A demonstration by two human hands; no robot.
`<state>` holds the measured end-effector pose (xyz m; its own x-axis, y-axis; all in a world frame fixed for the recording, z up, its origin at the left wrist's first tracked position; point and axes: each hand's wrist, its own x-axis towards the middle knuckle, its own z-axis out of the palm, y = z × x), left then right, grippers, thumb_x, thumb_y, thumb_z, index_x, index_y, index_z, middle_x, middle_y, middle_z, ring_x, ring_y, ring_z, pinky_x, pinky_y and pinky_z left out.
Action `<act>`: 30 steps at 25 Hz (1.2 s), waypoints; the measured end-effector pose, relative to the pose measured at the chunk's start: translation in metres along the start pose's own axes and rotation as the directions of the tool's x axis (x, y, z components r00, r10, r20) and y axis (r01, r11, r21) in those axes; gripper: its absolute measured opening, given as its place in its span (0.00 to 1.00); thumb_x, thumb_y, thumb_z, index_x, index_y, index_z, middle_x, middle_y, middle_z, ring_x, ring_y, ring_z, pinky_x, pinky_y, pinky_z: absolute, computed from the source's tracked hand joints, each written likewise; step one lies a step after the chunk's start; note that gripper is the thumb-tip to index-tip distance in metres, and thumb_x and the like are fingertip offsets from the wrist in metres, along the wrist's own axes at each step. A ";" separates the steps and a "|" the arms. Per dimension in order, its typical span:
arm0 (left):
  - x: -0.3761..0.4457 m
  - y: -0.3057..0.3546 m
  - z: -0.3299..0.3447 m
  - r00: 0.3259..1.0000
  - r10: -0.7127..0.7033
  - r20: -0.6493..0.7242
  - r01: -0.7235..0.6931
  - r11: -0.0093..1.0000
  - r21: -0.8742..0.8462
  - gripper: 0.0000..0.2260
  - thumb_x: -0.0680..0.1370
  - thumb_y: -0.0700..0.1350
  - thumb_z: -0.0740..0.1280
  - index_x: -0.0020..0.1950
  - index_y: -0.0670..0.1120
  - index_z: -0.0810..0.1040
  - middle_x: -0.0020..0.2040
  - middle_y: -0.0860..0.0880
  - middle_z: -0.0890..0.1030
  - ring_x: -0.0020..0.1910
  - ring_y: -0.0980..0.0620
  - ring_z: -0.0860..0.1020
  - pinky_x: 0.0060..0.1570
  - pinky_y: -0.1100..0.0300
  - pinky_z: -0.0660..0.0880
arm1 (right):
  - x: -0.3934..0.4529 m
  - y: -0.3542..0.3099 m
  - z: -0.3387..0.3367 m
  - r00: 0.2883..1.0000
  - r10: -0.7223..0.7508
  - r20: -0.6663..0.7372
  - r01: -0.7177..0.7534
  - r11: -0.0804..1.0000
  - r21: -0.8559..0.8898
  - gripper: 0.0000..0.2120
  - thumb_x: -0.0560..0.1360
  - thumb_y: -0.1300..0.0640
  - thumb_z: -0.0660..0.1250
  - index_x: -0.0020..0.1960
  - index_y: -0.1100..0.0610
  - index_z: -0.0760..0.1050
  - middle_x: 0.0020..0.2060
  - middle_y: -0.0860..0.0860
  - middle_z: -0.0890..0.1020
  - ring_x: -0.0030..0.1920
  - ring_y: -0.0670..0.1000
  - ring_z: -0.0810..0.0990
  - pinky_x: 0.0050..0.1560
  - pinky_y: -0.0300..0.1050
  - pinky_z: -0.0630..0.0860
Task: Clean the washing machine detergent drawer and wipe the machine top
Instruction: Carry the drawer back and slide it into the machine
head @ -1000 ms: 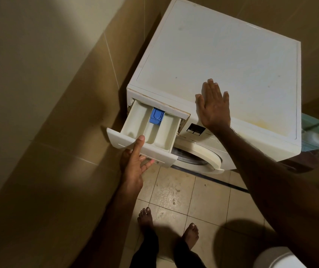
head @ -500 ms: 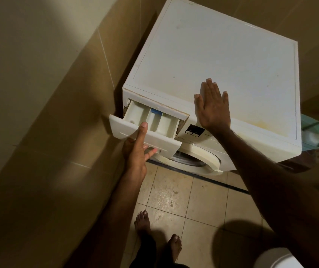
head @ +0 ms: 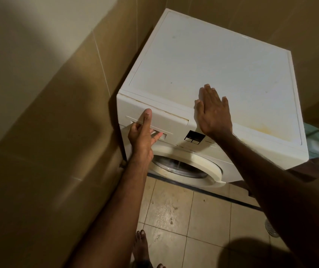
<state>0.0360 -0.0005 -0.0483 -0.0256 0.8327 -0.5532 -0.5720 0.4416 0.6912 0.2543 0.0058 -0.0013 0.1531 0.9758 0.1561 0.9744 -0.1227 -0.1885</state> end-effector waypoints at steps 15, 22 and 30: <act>-0.014 0.004 -0.026 0.989 -0.019 0.146 0.020 1.000 -0.006 0.26 0.77 0.52 0.75 0.73 0.49 0.73 0.63 0.41 0.83 0.63 0.40 0.82 0.53 0.40 0.84 | 0.003 0.002 0.002 1.000 -0.004 0.011 0.004 1.000 0.009 0.27 0.85 0.48 0.45 0.79 0.59 0.62 0.81 0.56 0.63 0.82 0.56 0.59 0.79 0.65 0.57; -0.069 -0.007 -0.091 0.991 -0.007 0.132 0.005 1.000 0.012 0.31 0.74 0.54 0.74 0.75 0.51 0.71 0.63 0.41 0.83 0.62 0.41 0.84 0.51 0.42 0.84 | 0.002 0.001 0.000 1.000 -0.015 0.013 0.016 1.000 -0.025 0.25 0.84 0.47 0.44 0.71 0.61 0.67 0.74 0.59 0.71 0.75 0.60 0.68 0.71 0.68 0.67; -0.085 -0.010 -0.102 0.993 0.000 0.115 0.001 1.000 -0.007 0.30 0.72 0.53 0.75 0.73 0.52 0.73 0.63 0.41 0.84 0.60 0.41 0.84 0.49 0.43 0.84 | 0.001 -0.002 -0.003 0.999 -0.014 -0.035 0.013 0.999 -0.039 0.19 0.83 0.49 0.46 0.62 0.60 0.68 0.63 0.61 0.75 0.63 0.60 0.73 0.62 0.65 0.71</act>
<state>-0.0401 -0.1100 -0.0556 0.0692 0.8657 -0.4957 -0.5778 0.4399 0.6875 0.2525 0.0067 0.0020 0.1452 0.9705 0.1924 0.9819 -0.1174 -0.1487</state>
